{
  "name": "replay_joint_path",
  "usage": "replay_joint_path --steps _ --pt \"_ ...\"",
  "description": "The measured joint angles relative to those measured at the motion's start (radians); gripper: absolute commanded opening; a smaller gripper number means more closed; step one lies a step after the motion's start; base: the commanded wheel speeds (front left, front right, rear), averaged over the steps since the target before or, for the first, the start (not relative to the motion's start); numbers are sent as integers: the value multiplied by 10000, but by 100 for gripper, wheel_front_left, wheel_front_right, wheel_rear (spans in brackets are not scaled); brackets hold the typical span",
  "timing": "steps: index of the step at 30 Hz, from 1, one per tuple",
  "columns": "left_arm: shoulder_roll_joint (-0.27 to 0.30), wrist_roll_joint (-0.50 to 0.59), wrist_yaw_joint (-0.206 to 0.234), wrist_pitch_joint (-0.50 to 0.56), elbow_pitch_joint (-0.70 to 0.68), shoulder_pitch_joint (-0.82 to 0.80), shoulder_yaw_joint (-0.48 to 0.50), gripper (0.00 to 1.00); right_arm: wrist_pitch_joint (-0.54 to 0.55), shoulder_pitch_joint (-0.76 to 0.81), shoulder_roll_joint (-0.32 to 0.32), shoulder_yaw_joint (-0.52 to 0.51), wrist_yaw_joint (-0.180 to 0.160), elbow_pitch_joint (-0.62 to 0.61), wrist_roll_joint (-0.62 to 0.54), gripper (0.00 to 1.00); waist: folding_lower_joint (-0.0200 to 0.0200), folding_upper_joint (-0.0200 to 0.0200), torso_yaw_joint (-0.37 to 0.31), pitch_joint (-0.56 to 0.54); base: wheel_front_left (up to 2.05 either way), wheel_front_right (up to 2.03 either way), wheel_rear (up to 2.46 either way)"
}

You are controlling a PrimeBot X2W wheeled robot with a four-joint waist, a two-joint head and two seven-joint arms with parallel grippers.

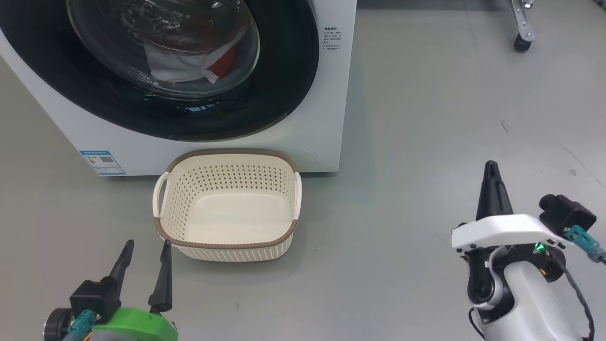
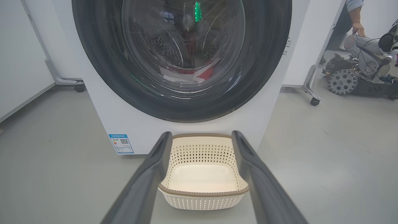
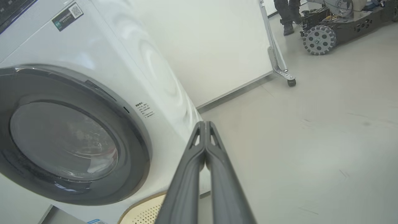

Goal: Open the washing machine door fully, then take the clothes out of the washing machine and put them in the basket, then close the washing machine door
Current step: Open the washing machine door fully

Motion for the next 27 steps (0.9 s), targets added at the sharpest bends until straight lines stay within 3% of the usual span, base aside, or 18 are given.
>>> replay_joint_path --steps 12,19,27 --pt "-23 -4 0 0 -33 -374 -431 100 278 -1576 -10 -1047 92 159 3490 0 0 0 567 615 0 0 0" --pt "-52 -29 -2 0 -109 -782 -702 100 941 -3183 -31 -1511 79 253 3620 0 0 0 988 1168 0 0 0" --pt "-123 -207 -2 0 -180 -1217 -963 100 1871 -4908 -635 -1808 -2 508 3609 0 0 0 1507 1883 0 0 0"
